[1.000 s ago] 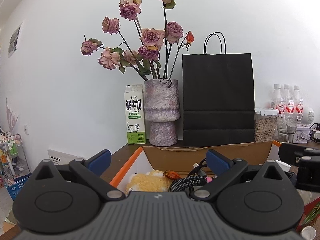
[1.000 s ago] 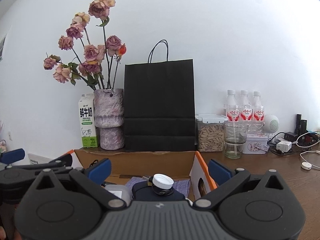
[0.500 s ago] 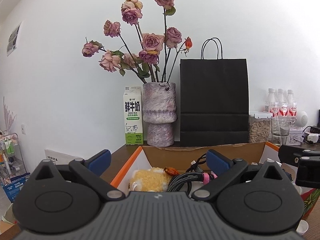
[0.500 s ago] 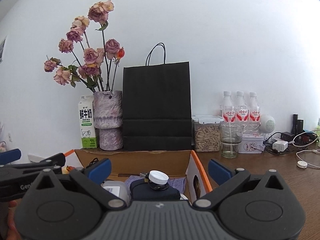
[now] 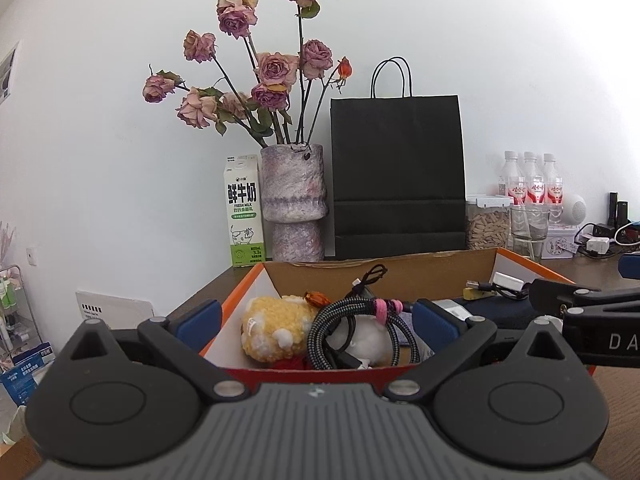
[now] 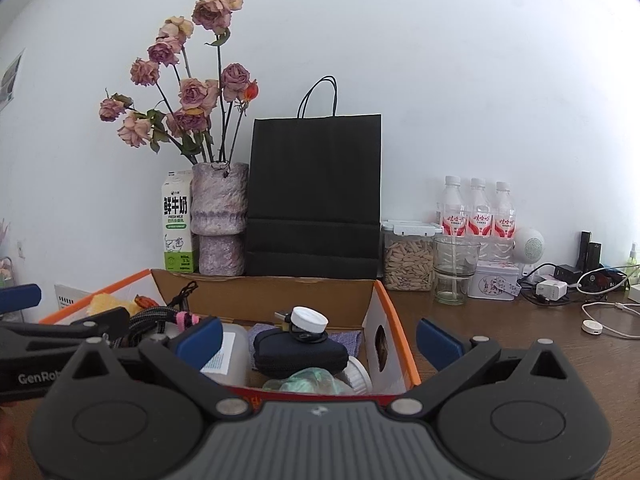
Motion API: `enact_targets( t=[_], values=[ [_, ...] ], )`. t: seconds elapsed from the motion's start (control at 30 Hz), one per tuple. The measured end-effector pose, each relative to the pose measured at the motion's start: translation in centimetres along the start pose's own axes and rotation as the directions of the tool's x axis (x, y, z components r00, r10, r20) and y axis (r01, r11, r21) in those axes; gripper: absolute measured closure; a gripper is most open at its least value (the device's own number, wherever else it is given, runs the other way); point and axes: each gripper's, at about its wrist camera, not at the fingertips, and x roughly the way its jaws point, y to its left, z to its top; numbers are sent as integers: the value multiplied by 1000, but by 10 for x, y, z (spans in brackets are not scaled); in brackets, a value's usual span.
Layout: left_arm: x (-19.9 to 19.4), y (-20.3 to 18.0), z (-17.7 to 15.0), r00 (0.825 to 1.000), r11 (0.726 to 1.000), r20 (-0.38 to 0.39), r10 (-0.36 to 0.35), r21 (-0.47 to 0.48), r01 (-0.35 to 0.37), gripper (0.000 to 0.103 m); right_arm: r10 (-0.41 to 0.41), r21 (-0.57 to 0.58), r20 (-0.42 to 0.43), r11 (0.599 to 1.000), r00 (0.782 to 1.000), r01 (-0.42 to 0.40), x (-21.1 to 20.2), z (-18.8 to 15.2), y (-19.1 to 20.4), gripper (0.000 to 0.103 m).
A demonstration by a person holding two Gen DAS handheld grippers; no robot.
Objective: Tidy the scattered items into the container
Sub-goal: 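Withdraw both tools from the box toward the remaining white caps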
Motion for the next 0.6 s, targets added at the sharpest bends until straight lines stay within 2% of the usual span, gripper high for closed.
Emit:
enact_targets(
  t=[0.33,0.6],
  values=[
    [-13,-1,-9,999,1000,-33,-20,17,21,0,-14,-52,-37,999,999,12,-22,-16,-4,0],
    [-18,4,-16,995,1000,-100,-21,-5,20,0,-37,-56,-72,998,997,33,-33,-24,-12,0]
  ],
)
